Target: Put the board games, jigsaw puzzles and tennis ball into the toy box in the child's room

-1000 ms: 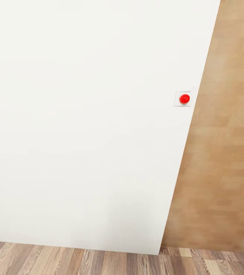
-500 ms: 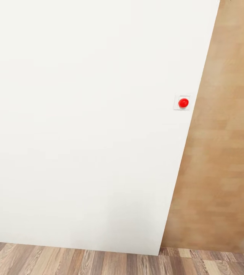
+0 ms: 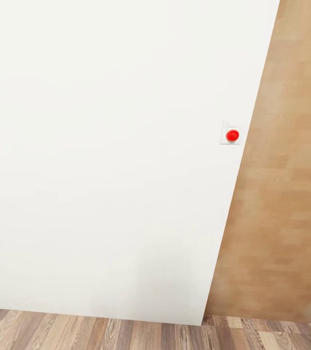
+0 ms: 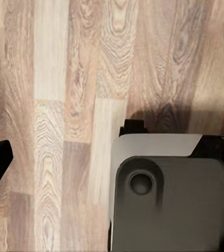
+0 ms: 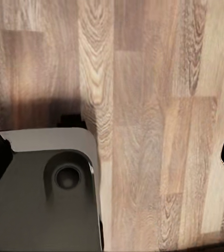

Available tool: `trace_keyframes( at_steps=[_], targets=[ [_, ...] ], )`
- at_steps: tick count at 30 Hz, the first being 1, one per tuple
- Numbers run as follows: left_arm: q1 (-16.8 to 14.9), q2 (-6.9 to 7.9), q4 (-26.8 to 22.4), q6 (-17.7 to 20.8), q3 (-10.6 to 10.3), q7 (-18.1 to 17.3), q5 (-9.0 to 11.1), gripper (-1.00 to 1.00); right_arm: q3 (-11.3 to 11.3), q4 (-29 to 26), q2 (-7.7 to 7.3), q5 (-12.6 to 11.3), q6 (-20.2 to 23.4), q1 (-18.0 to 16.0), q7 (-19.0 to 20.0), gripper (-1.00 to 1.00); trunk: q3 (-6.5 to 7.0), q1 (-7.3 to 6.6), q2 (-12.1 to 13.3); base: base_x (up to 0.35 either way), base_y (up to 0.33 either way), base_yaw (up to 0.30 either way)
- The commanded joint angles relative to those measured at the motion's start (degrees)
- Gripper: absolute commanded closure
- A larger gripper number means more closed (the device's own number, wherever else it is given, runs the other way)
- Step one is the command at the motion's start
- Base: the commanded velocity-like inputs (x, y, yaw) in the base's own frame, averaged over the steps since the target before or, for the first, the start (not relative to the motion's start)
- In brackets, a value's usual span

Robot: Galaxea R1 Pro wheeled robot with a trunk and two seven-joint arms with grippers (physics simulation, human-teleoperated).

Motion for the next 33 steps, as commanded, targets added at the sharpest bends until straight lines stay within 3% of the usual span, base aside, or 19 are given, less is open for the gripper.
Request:
trace_keyframes(
  at_steps=[1, 7, 14, 22, 33],
  targets=[
    [-1.3, 0.26, -0.2, 0.7, 0.1, 0.2, 0.1, -1.00, 0.0, -0.2, -0.01, -0.1, 0.7, -0.8, -0.5, -1.00, 0.10, -0.22, 0.4, 0.000, 0.000, 0.000],
    [-5.5, 1.21, -0.2, 1.3, 0.2, 0.6, 0.1, -1.00, 0.0, -0.2, -0.26, -0.1, 1.3, -3.8, -0.7, -1.00, 1.17, -1.54, 2.8, 0.000, 0.000, 0.000],
    [-6.0, 1.37, 0.1, 0.7, 0.5, 0.6, 0.2, -1.00, -0.2, -0.2, -0.24, -0.2, 0.7, -4.0, -0.5, -1.00, 2.43, -3.07, 5.6, 0.000, 0.000, 0.000],
    [-6.0, 0.83, 1.4, -3.7, 4.0, 0.6, 0.1, -1.00, -0.1, -0.2, 0.65, -0.3, 0.6, -4.1, -0.8, -1.00, 3.87, -4.83, 8.8, 0.000, 0.000, 0.000],
    [-6.0, 0.80, 4.6, -4.8, 4.3, 0.5, 0.1, -1.00, 0.0, 0.2, 1.70, -0.4, 0.6, -3.7, -0.8, -1.00, 5.84, -7.25, 13.2, 0.000, 0.000, 0.000]
  ],
)
